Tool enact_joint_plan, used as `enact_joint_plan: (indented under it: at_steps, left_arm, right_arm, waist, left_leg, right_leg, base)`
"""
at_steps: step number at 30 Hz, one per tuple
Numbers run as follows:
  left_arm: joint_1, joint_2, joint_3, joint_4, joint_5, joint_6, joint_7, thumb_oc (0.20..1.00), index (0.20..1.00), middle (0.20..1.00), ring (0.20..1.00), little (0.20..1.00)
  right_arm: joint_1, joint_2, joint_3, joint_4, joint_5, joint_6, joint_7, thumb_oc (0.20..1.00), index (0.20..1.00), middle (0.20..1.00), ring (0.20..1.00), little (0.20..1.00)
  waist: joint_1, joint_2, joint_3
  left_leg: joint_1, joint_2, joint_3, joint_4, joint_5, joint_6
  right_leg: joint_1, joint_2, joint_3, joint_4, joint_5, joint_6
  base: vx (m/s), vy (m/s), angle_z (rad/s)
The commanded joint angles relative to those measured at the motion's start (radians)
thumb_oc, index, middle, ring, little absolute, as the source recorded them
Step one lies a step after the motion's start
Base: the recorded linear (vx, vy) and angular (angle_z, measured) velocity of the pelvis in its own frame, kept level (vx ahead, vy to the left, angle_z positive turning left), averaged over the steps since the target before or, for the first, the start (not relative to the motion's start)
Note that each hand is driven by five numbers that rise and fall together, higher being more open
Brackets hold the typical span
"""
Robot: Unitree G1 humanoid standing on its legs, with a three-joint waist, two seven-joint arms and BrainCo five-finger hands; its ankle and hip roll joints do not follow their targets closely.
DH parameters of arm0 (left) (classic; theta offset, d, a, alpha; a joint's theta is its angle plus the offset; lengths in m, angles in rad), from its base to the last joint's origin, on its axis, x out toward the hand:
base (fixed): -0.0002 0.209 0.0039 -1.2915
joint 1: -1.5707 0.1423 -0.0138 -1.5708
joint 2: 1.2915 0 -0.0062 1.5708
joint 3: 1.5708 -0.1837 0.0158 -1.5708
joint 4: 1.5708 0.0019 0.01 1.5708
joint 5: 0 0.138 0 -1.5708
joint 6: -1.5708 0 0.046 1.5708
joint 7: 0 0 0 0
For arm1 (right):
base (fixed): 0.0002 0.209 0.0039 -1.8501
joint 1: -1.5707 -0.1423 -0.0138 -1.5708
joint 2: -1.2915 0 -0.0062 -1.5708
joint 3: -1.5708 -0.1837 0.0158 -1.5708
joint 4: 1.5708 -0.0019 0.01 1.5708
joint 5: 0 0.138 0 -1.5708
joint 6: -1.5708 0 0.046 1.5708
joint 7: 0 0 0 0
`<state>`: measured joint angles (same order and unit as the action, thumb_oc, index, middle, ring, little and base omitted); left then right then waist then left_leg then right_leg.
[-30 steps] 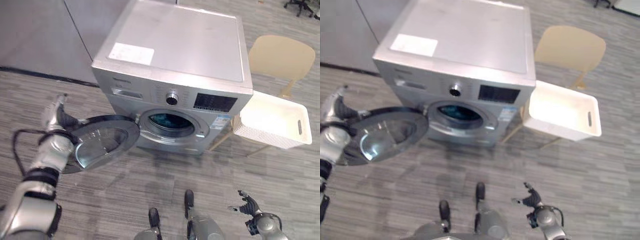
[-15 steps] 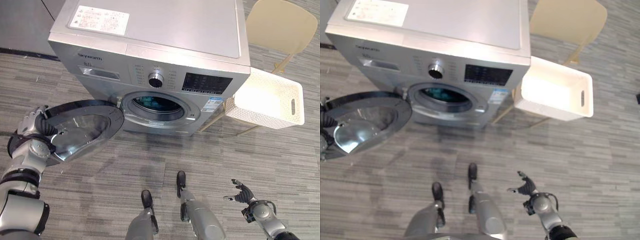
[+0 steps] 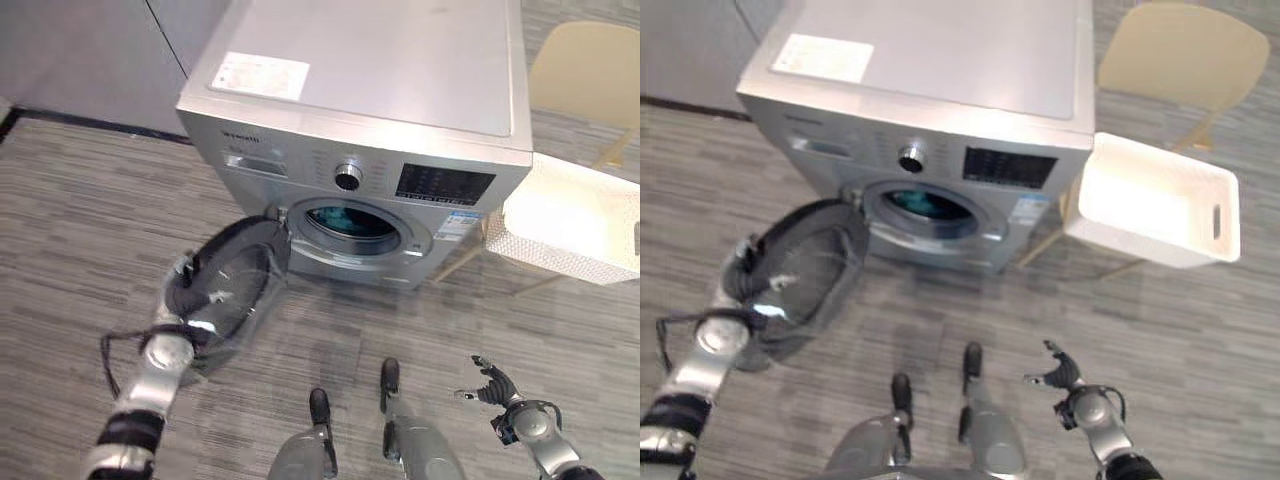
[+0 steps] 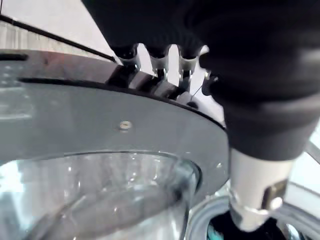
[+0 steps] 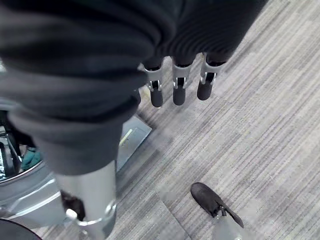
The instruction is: Grab the laundry basket,head to the washer,open it,put in the laundry and shut it.
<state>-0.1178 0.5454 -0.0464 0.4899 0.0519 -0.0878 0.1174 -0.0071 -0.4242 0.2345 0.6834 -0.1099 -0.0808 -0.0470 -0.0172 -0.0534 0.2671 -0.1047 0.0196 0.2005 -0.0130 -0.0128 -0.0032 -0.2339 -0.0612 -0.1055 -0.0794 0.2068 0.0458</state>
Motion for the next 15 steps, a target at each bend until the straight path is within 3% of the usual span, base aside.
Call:
enact_joint_plan:
  at_steps: [1, 5, 8, 9, 11, 12, 15]
  left_arm:
    - [0.009, -0.048, -0.079, -0.007, -0.159, -0.028, -0.09, 1.0, 1.0, 1.0, 1.0, 1.0]
    - [0.083, -0.154, -0.16, -0.189, -0.367, -0.015, -0.169, 1.0, 1.0, 1.0, 1.0, 1.0]
    - [-0.003, -0.198, -0.202, -0.162, -0.349, -0.017, -0.111, 1.0, 1.0, 1.0, 1.0, 1.0]
    - [-0.104, -0.221, -0.228, -0.111, -0.334, -0.026, -0.06, 1.0, 1.0, 1.0, 1.0, 1.0]
    - [-0.294, -0.203, -0.262, 0.001, -0.288, -0.039, 0.007, 1.0, 1.0, 1.0, 1.0, 1.0]
    - [-0.431, -0.161, -0.283, 0.108, -0.251, -0.041, 0.058, 1.0, 1.0, 1.0, 1.0, 1.0]
    - [-0.627, -0.032, -0.292, 0.339, -0.162, -0.017, 0.124, 1.0, 1.0, 1.0, 1.0, 1.0]
  right_arm:
    - [-0.003, -0.014, -0.025, -0.027, -0.035, 0.002, -0.011, 1.0, 1.0, 1.0, 1.0, 1.0]
    - [0.006, -0.006, -0.027, -0.038, -0.042, 0.008, -0.012, 1.0, 1.0, 1.0, 1.0, 1.0]
    - [-0.002, 0.006, -0.007, -0.027, -0.044, 0.006, -0.036, 1.0, 1.0, 1.0, 1.0, 1.0]
    - [-0.007, 0.008, 0.01, -0.023, -0.041, 0.01, -0.052, 1.0, 1.0, 1.0, 1.0, 1.0]
    - [-0.02, -0.009, 0.042, -0.029, -0.039, 0.011, -0.066, 1.0, 1.0, 1.0, 1.0, 1.0]
    - [-0.021, -0.022, 0.064, -0.031, -0.032, 0.004, -0.075, 1.0, 1.0, 1.0, 1.0, 1.0]
    - [-0.027, -0.032, 0.089, -0.016, -0.013, -0.008, -0.086, 1.0, 1.0, 1.0, 1.0, 1.0]
  waist:
    - [-0.01, -0.014, -0.037]
    - [-0.021, 0.008, -0.037]
    - [-0.039, 0.007, -0.023]
    - [-0.059, 0.0, -0.014]
    - [-0.092, -0.008, -0.006]
    - [-0.112, -0.011, -0.006]
    - [-0.139, -0.009, -0.004]
  left_leg:
    - [-0.077, -0.028, -0.044, 0.046, -0.023, 0.018]
    - [-0.055, -0.026, -0.037, 0.026, -0.015, 0.018]
    - [-0.066, -0.019, -0.012, 0.033, -0.012, 0.017]
    - [-0.078, -0.011, 0.007, 0.033, -0.009, 0.014]
    - [-0.103, -0.002, 0.039, 0.023, 0.006, 0.008]
    - [-0.123, 0.004, 0.049, 0.017, 0.018, 0.005]
    - [-0.139, 0.012, 0.058, -0.01, 0.045, -0.006]
  right_leg:
    - [0.041, -0.042, 0.005, 0.141, -0.195, 0.093]
    - [0.052, -0.036, 0.016, 0.133, -0.201, 0.086]
    - [0.027, -0.026, 0.039, 0.138, -0.195, 0.082]
    - [0.001, -0.017, 0.056, 0.14, -0.189, 0.081]
    - [-0.044, -0.005, 0.085, 0.137, -0.173, 0.083]
    - [-0.07, -0.001, 0.093, 0.133, -0.162, 0.083]
    - [-0.101, 0.006, 0.106, 0.122, -0.145, 0.089]
  base:
    - [0.02, -0.056, 0.02]
    - [-0.01, -0.099, 0.0]
    - [-0.06, -0.072, -0.27]
    - [-0.08, -0.058, -0.5]
    - [-0.05, -0.032, -0.75]
    - [0.0, -0.027, -1.04]
    - [0.01, -0.057, -0.73]
